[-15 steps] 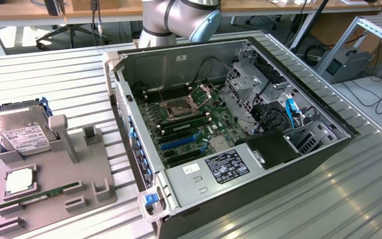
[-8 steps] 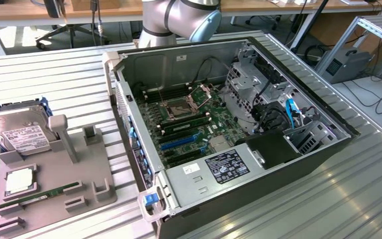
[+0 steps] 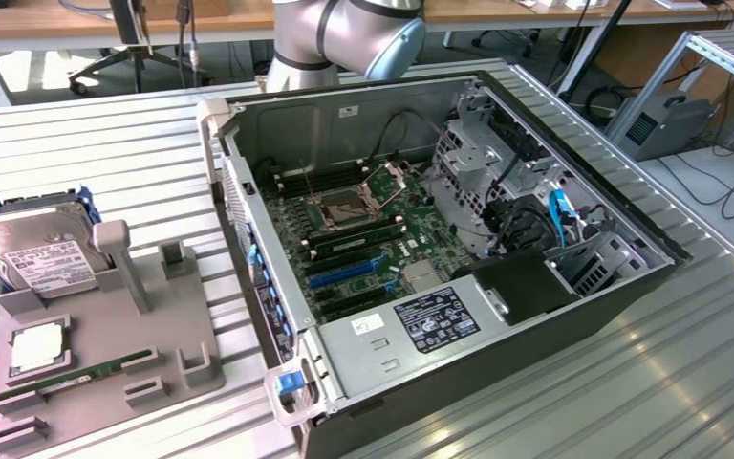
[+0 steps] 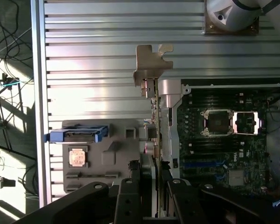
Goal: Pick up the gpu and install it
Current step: 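Pick up the gpu and move the gpu toward the slot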
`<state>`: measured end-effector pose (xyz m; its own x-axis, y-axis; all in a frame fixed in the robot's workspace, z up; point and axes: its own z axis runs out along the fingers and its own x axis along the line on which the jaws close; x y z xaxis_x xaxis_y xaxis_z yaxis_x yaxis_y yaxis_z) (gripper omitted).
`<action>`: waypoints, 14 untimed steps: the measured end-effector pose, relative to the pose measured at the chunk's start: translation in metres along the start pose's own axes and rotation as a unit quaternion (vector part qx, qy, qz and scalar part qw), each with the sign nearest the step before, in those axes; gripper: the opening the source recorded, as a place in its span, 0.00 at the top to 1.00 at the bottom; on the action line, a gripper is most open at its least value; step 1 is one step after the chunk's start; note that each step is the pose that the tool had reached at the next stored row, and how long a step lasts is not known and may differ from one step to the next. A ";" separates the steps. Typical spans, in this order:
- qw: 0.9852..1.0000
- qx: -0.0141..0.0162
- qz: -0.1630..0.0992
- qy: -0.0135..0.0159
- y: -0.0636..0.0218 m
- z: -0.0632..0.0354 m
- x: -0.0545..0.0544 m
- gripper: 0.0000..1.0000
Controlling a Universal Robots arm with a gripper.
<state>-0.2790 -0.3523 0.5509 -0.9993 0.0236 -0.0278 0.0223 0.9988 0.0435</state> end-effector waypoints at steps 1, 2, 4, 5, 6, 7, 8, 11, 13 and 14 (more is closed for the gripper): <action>1.000 0.000 0.000 0.000 -0.0002 0.0008 -0.001 0.73; 1.000 0.000 0.000 0.000 -0.0007 0.0019 -0.002 0.73; 1.000 0.000 0.000 0.000 -0.0027 0.0045 -0.003 0.73; 1.000 0.000 0.000 0.000 -0.0034 0.0053 -0.004 0.73; 1.000 0.000 0.000 0.000 -0.0043 0.0062 -0.004 0.73; 1.000 0.000 0.000 0.000 -0.0051 0.0072 -0.004 0.73; 1.000 0.000 0.000 0.000 -0.0059 0.0079 -0.004 0.73; 1.000 0.000 0.000 0.000 -0.0075 0.0096 -0.005 0.73; 1.000 0.002 0.000 0.000 -0.0079 0.0096 -0.005 0.73; 1.000 0.002 0.000 0.000 -0.0082 0.0096 -0.005 0.73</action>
<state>-0.2734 -0.3602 0.5411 -0.9993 0.0235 -0.0278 0.0224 0.9990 0.0390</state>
